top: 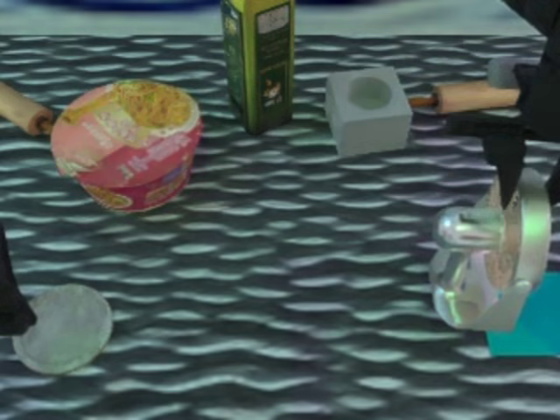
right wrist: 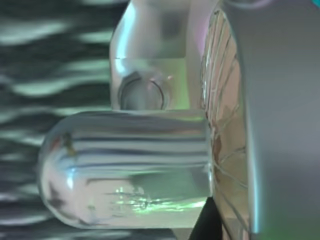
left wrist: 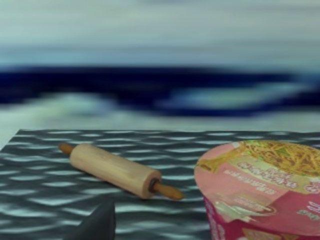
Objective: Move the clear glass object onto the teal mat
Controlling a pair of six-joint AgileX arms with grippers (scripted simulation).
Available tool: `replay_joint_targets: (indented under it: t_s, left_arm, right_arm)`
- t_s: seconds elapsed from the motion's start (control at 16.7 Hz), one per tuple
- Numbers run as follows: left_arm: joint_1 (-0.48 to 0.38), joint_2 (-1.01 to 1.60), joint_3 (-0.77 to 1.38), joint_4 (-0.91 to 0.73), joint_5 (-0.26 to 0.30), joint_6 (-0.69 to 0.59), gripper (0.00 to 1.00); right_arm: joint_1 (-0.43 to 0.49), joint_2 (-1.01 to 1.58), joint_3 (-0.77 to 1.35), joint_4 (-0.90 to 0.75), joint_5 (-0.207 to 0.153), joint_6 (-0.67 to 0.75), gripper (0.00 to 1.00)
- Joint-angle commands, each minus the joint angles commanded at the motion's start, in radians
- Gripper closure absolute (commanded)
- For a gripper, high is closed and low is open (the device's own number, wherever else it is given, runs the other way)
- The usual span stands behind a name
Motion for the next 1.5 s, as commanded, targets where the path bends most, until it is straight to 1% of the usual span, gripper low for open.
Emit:
replay_joint_targets:
  t_s: [0.18, 0.42, 0.6, 0.78, 0.9, 1.02, 1.5]
  left_arm:
    - [0.000, 0.000, 0.000, 0.000, 0.000, 0.000, 0.00]
    - [0.000, 0.000, 0.000, 0.000, 0.000, 0.000, 0.00]
    - [0.000, 0.000, 0.000, 0.000, 0.000, 0.000, 0.00]
    - [0.000, 0.000, 0.000, 0.000, 0.000, 0.000, 0.00]
    - [0.000, 0.000, 0.000, 0.000, 0.000, 0.000, 0.00]
    - [0.000, 0.000, 0.000, 0.000, 0.000, 0.000, 0.00]
    - [0.000, 0.000, 0.000, 0.000, 0.000, 0.000, 0.00]
  right_arm:
    - [-0.038, -0.099, -0.107, 0.040, -0.001, 0.383, 1.00]
    - [-0.061, -0.219, -0.233, 0.084, 0.012, 0.820, 1.00]
    - [-0.064, -0.295, -0.315, 0.110, 0.029, 1.097, 1.00]
    - [-0.060, -0.354, -0.375, 0.130, 0.047, 1.300, 1.00]
    - [-0.056, -0.381, -0.401, 0.140, 0.056, 1.386, 1.00]
    - [-0.053, -0.395, -0.414, 0.145, 0.060, 1.428, 1.00]
    - [-0.058, -0.392, -0.429, 0.162, 0.060, 1.437, 1.00]
